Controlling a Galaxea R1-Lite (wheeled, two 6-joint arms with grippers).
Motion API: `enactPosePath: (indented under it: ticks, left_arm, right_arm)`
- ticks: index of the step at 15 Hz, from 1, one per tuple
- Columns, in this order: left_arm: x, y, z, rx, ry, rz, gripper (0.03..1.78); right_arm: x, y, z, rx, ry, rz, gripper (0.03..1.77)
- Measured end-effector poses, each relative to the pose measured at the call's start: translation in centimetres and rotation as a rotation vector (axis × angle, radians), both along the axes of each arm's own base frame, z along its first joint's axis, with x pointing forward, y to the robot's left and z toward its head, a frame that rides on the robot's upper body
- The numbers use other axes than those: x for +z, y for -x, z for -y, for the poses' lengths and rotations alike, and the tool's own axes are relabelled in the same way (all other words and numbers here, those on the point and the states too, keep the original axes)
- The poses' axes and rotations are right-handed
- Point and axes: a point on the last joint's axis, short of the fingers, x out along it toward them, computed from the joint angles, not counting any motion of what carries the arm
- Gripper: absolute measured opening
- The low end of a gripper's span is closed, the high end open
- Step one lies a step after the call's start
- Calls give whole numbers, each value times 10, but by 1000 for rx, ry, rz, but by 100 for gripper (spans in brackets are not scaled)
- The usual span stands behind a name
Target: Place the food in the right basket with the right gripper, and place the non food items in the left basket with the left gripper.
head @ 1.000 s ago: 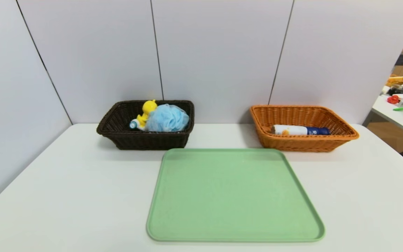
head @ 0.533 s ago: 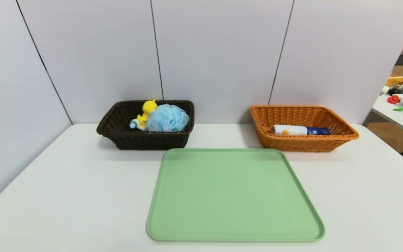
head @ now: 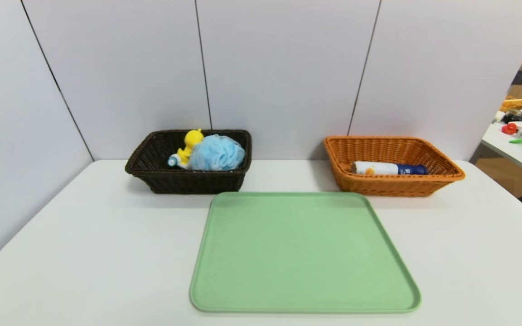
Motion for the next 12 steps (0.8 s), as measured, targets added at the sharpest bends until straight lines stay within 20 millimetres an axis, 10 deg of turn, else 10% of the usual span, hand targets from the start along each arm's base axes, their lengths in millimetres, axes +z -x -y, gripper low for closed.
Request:
enactPosePath:
  ticks: [12]
  left_arm:
    - [0,0,0,0,0,0,169]
  right_arm:
    - [0,0,0,6,-7,-2,170]
